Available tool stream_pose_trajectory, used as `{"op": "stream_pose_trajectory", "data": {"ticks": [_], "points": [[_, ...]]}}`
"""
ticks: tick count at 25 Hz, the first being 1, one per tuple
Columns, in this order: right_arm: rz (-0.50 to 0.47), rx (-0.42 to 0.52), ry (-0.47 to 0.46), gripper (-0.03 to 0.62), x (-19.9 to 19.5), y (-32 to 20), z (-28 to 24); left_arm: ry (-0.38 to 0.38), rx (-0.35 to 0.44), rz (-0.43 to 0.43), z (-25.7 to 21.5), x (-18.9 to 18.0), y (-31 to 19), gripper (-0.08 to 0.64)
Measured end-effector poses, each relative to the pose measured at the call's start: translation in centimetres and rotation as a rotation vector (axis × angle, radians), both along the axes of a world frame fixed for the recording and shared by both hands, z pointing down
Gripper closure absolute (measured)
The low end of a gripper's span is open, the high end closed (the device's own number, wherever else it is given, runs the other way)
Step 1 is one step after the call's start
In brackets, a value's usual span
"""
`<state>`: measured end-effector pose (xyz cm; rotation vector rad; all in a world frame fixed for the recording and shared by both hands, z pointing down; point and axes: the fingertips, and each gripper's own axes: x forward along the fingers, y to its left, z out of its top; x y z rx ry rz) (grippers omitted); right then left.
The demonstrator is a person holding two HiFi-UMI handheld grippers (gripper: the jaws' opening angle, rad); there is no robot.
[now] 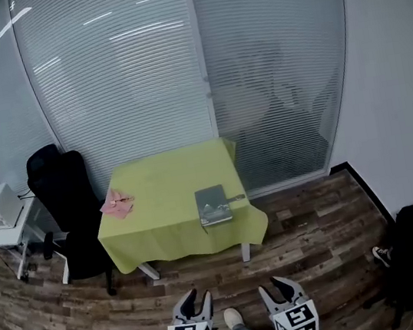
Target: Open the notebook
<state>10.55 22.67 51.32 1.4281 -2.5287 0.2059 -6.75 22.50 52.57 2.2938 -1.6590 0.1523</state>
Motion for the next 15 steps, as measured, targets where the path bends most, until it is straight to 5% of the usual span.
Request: {"op": "stream_pose_trajectory", "data": {"ticks": [6,15], "points": [[0.038,-0.048,0.025,0.443,-0.4,-11.4,2.2,-0.005,-0.064,0.034,3.0,-0.9,-11.9,0.416],[0.104,-0.145,0.086,0.440,-1.4,-26.2,6.2,-0.186,-0.134,0.202,6.7,-0.6,-26.6,0.408]]}}
